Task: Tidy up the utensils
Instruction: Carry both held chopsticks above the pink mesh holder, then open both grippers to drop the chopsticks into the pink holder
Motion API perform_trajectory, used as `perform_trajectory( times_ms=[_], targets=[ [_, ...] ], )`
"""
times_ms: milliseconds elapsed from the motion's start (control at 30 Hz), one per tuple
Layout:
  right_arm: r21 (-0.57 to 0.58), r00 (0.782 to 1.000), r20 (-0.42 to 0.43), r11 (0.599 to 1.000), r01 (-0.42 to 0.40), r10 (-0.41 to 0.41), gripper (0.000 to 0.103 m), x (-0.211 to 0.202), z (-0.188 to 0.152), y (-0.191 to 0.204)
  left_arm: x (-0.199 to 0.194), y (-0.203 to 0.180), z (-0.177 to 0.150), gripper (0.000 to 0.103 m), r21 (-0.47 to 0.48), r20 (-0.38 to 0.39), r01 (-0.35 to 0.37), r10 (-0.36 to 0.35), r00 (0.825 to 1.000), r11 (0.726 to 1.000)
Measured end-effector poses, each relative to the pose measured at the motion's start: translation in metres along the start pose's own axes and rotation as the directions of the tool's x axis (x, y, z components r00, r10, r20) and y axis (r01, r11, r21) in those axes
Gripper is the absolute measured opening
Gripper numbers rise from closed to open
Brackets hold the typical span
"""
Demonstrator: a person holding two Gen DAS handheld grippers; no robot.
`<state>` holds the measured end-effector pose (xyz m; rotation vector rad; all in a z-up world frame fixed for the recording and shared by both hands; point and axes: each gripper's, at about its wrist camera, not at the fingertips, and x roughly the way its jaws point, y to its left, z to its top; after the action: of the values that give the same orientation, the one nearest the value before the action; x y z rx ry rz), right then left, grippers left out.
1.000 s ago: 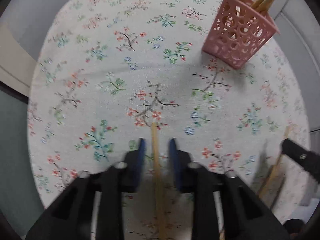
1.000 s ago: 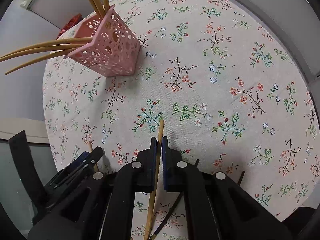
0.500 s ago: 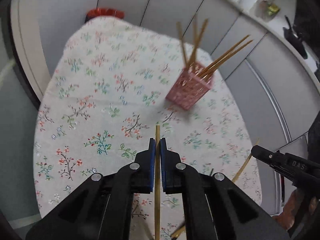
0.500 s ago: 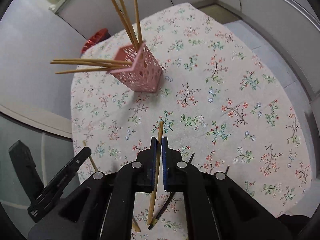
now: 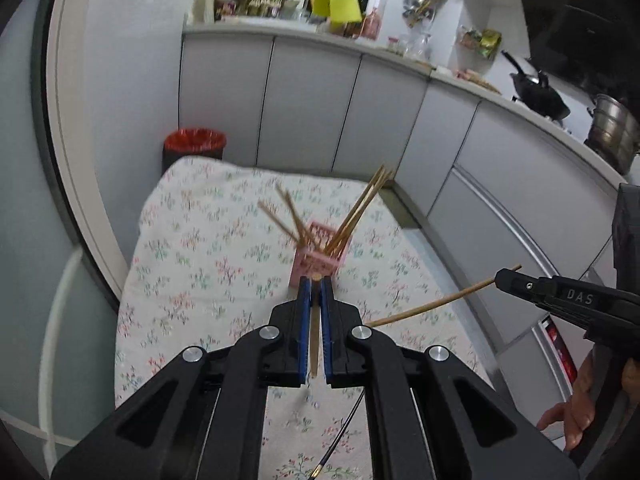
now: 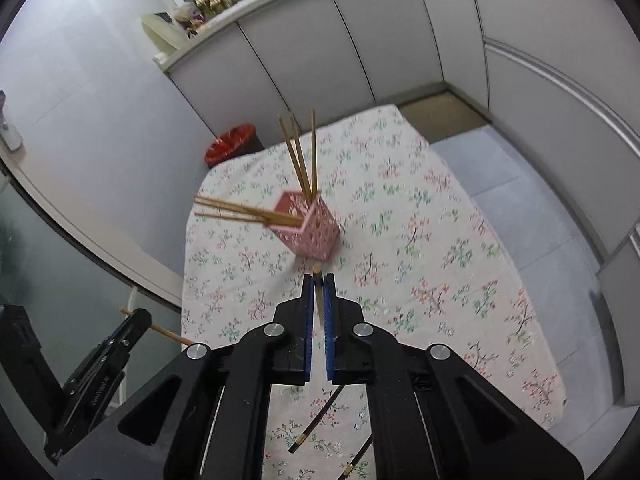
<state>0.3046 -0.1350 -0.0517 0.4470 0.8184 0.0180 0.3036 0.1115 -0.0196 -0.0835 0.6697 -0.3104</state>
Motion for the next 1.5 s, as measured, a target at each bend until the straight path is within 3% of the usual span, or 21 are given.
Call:
perform_trajectory(
  times_ms=[333,733,1100,1267,1367,1433,1500],
  targets=[
    [-0.043,0.991,0.134,0.999,-0.01,0.016,0.004,-0.05,0.056,0.001,-0.014,-0.035,0.067,0.005,0.057,0.065,0.035,-0.038,0.997,0.998],
    [-0.085,0.971,0.231,0.996,-0.036,0.055,0.004,-0.074,0.103,0.001,0.012,-0.06,0.126,0.005,0.064,0.145,0.036,-0.045,0.988,0.997],
    [-0.121,0.955,0.287,0.992,-0.045,0.078,0.004,-0.049,0.159,0.019,0.089,-0.057,0.166,0.005,0.073,0.166,-0.024,0.011,0.986,0.997],
    [-0.133,0.961,0.265,0.99,-0.048,0.083,0.004,-0.021,0.166,0.027,0.135,-0.052,0.16,0.006,0.098,0.108,-0.049,0.038,0.993,0.994],
    [-0.138,0.964,0.25,0.989,-0.056,0.089,0.004,-0.007,0.165,0.033,0.128,-0.043,0.152,0.007,0.068,0.135,-0.036,0.027,0.99,0.997],
    [-0.143,0.966,0.24,0.988,-0.061,0.094,0.004,0.001,0.162,0.036,0.112,-0.033,0.151,0.012,0.033,0.176,-0.025,0.019,0.984,0.999],
    [-0.149,0.968,0.232,0.987,-0.063,0.097,0.004,0.008,0.161,0.039,0.093,-0.023,0.152,0.032,0.011,0.222,-0.027,0.024,0.975,1.0]
  ],
)
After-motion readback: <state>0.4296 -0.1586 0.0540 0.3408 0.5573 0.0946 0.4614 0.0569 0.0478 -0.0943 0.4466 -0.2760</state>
